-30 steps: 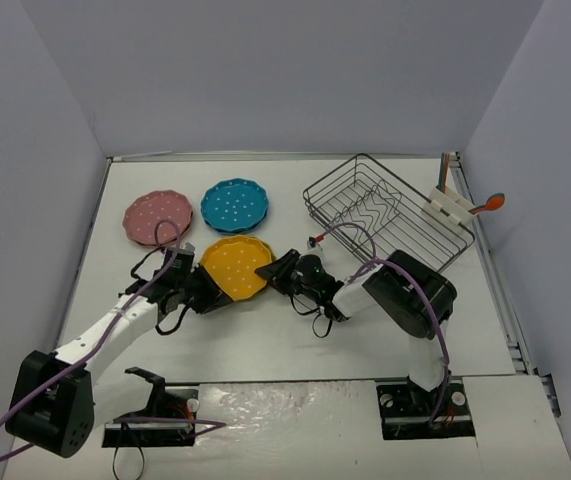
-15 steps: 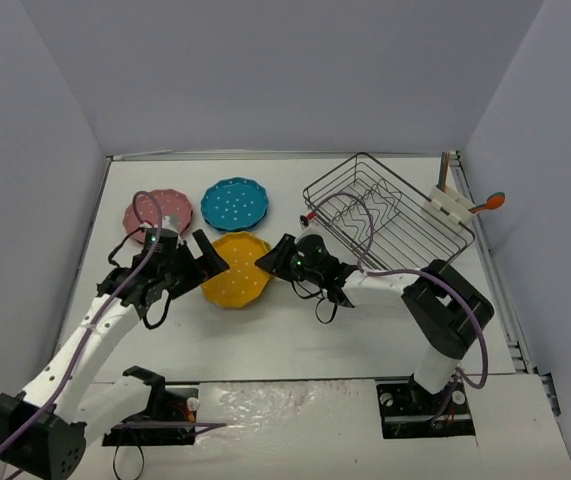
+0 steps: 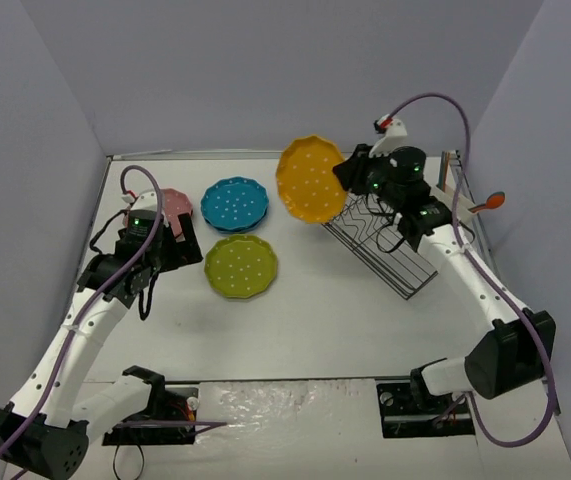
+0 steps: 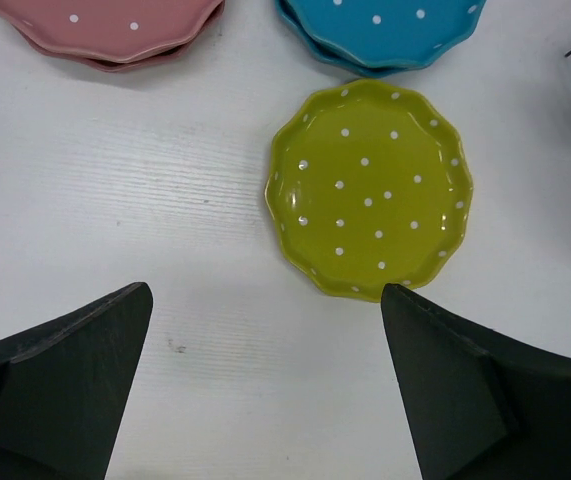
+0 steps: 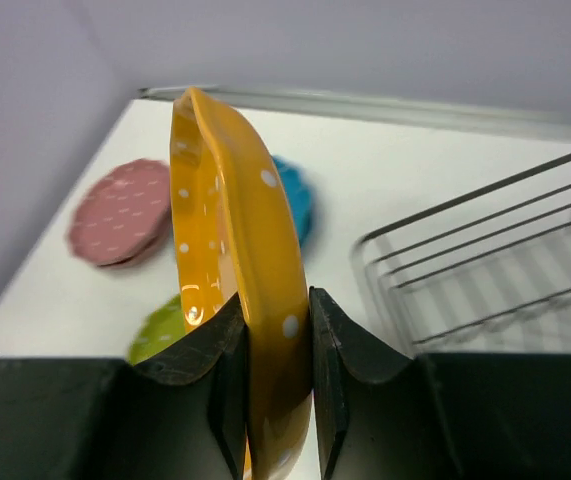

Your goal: Load the plates into the dish rack

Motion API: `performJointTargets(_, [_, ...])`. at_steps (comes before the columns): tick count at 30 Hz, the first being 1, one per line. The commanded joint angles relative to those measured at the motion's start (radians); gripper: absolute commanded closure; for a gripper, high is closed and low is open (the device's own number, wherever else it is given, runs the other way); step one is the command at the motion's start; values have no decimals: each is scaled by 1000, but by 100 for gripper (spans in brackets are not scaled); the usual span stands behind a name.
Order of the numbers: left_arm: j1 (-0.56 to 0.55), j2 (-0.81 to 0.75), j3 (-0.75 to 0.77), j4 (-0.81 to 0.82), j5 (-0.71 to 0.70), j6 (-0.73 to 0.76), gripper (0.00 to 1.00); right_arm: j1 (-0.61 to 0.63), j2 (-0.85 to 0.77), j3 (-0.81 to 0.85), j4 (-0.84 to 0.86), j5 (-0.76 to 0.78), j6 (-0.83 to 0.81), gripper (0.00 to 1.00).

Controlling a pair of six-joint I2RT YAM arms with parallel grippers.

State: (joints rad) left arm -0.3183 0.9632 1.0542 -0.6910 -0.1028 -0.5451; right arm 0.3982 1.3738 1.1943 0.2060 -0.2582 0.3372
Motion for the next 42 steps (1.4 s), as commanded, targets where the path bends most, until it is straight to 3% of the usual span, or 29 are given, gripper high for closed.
performJointTargets(1, [16,42,15,61,-17,119,3,-207,-71,148,70,-127,-271,100])
performJointTargets(8, [30,83,-6,83,-16,174,3,-359,10,288,-30,-130,-637,100])
performJointTargets(17, [51,82,-46,88,-28,205,3,-384,153,407,-53,-49,-929,100])
performJointTargets(28, [103,59,-75,107,18,197,3,-381,278,470,-53,15,-1034,100])
performJointTargets(42, [128,65,-85,109,35,190,3,-381,369,400,-5,22,-1029,100])
